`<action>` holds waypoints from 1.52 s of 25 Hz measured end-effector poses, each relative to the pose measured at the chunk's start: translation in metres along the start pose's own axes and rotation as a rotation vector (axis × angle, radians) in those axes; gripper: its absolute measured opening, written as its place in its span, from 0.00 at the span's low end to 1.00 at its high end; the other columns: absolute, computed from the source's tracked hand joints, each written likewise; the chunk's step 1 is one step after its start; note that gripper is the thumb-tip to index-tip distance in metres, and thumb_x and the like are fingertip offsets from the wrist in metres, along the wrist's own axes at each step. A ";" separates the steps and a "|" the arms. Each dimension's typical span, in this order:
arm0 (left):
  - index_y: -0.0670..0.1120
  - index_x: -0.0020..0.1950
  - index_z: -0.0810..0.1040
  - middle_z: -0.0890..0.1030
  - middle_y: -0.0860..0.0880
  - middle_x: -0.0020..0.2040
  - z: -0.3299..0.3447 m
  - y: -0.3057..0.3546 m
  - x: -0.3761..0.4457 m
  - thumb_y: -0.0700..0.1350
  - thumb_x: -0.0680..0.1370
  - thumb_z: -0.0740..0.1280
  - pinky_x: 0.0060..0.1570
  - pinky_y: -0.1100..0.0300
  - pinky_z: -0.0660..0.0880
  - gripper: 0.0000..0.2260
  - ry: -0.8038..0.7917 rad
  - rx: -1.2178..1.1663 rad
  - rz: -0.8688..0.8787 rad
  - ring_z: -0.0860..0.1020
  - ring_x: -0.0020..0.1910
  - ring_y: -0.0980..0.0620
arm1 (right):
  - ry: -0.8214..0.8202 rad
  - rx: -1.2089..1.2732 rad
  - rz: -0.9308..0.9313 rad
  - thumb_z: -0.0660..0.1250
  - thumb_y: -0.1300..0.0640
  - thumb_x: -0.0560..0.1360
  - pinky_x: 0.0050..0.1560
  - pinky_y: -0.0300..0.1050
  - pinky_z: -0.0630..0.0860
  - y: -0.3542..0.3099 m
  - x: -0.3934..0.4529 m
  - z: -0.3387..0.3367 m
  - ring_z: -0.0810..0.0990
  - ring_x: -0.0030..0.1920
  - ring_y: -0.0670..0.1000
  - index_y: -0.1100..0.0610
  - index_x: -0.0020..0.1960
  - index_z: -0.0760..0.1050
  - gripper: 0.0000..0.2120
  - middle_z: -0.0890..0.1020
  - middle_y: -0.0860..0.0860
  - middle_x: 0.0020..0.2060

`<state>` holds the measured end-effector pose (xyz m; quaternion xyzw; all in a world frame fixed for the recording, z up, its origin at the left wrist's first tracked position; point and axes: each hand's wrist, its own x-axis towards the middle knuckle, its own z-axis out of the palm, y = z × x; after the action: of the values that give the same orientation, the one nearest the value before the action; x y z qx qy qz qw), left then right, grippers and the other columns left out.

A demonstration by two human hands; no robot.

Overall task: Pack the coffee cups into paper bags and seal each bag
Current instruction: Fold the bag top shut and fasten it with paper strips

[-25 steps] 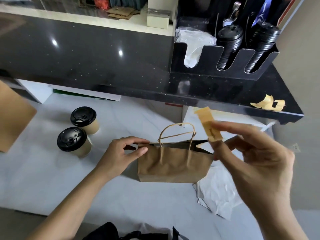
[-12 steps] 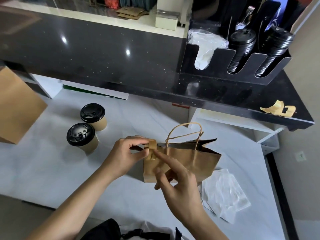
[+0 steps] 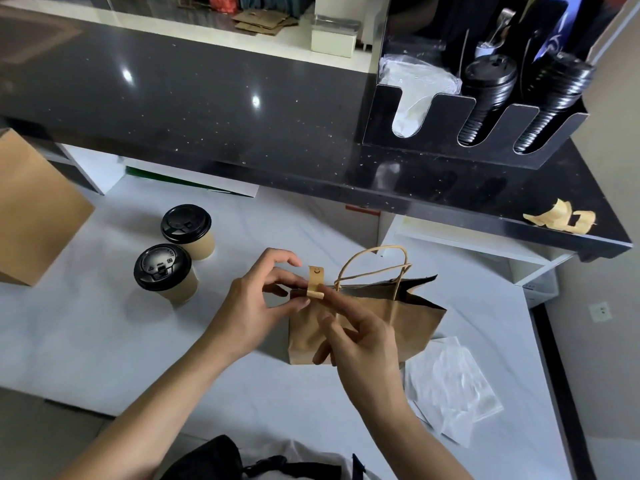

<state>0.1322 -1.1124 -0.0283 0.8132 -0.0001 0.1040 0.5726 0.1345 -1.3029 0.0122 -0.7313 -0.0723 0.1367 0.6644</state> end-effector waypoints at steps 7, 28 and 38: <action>0.57 0.59 0.81 0.83 0.60 0.57 -0.004 0.003 0.003 0.40 0.77 0.74 0.57 0.54 0.78 0.15 -0.090 0.126 0.056 0.82 0.57 0.53 | -0.020 -0.039 0.025 0.66 0.63 0.79 0.28 0.32 0.70 -0.007 0.005 0.001 0.78 0.24 0.48 0.36 0.54 0.85 0.21 0.81 0.51 0.28; 0.50 0.61 0.85 0.83 0.61 0.55 -0.008 0.008 0.003 0.47 0.80 0.71 0.58 0.53 0.75 0.11 -0.131 0.430 0.088 0.78 0.57 0.55 | -0.058 -0.032 0.055 0.65 0.58 0.83 0.29 0.37 0.70 0.003 0.002 -0.002 0.75 0.22 0.51 0.45 0.46 0.86 0.14 0.86 0.51 0.42; 0.54 0.64 0.82 0.84 0.60 0.57 -0.011 0.015 0.003 0.47 0.82 0.66 0.57 0.52 0.76 0.11 -0.194 0.530 0.078 0.78 0.57 0.54 | -0.086 -0.065 0.087 0.65 0.60 0.82 0.27 0.30 0.67 0.012 0.004 -0.004 0.74 0.20 0.45 0.46 0.52 0.86 0.13 0.80 0.42 0.25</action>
<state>0.1318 -1.1074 -0.0100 0.9401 -0.0590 0.0443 0.3329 0.1390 -1.3066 0.0007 -0.7484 -0.0733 0.1945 0.6299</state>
